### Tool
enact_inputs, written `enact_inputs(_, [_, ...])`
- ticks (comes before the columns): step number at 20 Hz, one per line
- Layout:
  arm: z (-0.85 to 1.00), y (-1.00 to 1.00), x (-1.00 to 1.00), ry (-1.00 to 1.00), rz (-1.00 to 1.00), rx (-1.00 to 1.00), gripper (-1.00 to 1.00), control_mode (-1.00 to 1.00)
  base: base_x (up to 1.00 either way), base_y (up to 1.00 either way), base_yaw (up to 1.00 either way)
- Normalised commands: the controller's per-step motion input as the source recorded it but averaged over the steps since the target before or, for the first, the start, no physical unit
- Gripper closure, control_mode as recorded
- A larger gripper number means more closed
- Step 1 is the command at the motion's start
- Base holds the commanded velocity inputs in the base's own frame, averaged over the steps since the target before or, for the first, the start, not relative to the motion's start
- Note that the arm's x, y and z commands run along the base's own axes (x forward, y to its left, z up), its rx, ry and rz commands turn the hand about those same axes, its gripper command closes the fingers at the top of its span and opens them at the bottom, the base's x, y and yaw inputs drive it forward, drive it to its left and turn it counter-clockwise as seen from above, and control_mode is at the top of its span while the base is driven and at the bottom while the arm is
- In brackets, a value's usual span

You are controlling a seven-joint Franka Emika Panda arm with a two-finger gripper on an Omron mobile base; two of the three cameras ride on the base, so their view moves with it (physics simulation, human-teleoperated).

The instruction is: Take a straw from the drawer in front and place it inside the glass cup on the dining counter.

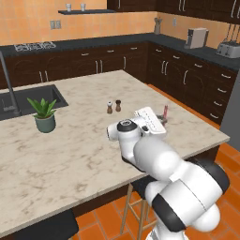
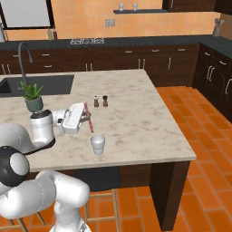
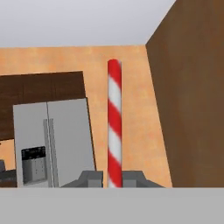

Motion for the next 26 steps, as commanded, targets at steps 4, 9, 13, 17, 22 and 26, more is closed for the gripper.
enact_inputs(4, [-0.14,0.0,0.0,0.04,0.0,0.0,1.0,-1.0,0.0,0.0,0.0])
enact_inputs(9, [-0.29,0.0,0.0,0.09,0.0,0.0,1.0,-1.0,0.0,0.0,0.0])
enact_inputs(13, [-0.27,0.0,0.02,0.03,0.0,0.0,1.0,-1.0,0.0,0.0,0.0])
enact_inputs(17, [-0.13,0.0,0.19,0.02,0.0,0.0,1.0,-1.0,0.0,0.0,0.0])
enact_inputs(22, [-0.1,0.0,0.3,0.02,0.0,0.0,1.0,-1.0,0.0,0.0,0.0])
enact_inputs(26, [-0.29,0.0,0.06,0.02,0.0,0.0,1.0,-1.0,0.0,0.0,0.0])
